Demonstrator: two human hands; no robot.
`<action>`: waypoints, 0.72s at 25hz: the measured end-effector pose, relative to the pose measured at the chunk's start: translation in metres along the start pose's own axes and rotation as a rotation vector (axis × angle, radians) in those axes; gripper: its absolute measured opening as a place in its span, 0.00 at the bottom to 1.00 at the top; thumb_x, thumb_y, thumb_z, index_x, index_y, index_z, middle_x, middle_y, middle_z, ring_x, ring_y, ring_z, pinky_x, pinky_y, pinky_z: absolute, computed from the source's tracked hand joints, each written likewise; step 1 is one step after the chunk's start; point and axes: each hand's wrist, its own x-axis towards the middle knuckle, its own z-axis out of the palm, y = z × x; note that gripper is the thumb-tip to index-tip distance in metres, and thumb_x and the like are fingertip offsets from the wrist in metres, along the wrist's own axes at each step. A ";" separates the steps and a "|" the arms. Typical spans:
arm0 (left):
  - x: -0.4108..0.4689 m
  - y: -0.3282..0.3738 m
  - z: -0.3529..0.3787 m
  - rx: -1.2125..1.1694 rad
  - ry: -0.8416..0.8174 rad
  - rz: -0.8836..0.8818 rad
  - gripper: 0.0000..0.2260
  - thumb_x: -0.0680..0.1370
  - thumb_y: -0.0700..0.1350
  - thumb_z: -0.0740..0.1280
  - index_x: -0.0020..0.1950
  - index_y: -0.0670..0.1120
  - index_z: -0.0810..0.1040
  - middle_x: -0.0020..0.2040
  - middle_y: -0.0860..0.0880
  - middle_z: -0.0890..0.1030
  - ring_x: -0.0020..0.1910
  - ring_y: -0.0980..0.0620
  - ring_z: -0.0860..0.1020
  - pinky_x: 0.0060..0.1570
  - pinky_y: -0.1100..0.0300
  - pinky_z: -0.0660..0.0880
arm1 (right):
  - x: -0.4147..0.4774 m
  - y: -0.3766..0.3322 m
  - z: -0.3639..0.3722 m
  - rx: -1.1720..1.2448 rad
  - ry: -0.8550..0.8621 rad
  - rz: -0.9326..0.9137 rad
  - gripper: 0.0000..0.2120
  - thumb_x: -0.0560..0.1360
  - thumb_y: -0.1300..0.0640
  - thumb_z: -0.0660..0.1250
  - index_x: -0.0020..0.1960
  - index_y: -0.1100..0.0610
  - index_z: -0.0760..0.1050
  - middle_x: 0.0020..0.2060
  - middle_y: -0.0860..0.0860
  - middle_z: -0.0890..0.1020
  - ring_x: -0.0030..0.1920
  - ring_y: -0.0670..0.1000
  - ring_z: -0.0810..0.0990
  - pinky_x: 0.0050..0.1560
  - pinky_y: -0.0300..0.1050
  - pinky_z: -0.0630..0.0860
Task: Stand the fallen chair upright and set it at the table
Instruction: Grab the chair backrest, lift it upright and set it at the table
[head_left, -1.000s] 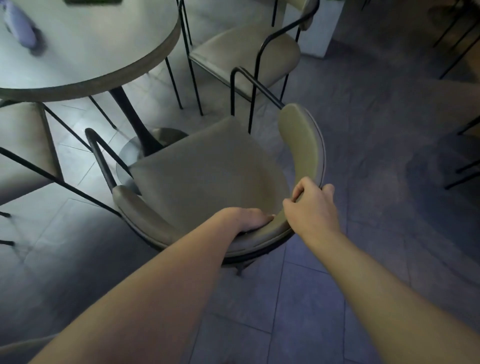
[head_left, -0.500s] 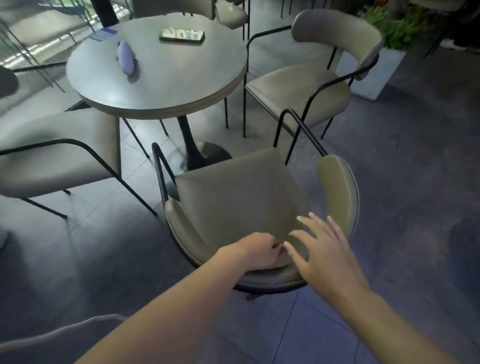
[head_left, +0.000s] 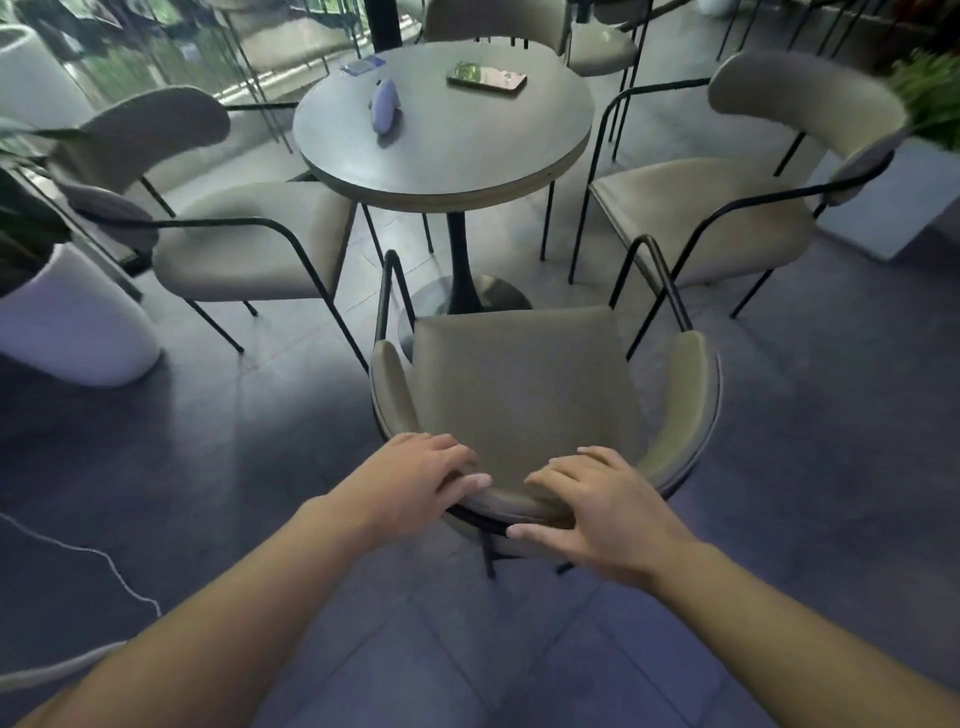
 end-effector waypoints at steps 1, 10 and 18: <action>-0.005 0.009 0.001 0.014 -0.026 0.031 0.36 0.75 0.74 0.42 0.64 0.54 0.77 0.58 0.55 0.81 0.58 0.51 0.78 0.63 0.56 0.70 | -0.006 0.007 0.000 -0.017 -0.047 -0.022 0.32 0.72 0.25 0.61 0.57 0.51 0.82 0.49 0.46 0.86 0.52 0.49 0.82 0.65 0.50 0.73; -0.006 0.015 0.038 0.280 0.153 0.007 0.20 0.74 0.68 0.60 0.50 0.53 0.79 0.45 0.56 0.81 0.49 0.51 0.80 0.57 0.57 0.68 | -0.006 0.058 0.024 -0.183 -0.085 -0.164 0.24 0.69 0.28 0.61 0.47 0.46 0.80 0.39 0.43 0.84 0.39 0.50 0.83 0.48 0.49 0.77; -0.009 0.012 0.035 0.314 0.179 0.019 0.16 0.75 0.65 0.65 0.44 0.52 0.76 0.39 0.55 0.80 0.41 0.50 0.79 0.50 0.55 0.75 | 0.004 0.064 0.031 -0.178 0.038 -0.255 0.23 0.75 0.28 0.58 0.42 0.46 0.78 0.34 0.42 0.81 0.33 0.49 0.80 0.34 0.45 0.74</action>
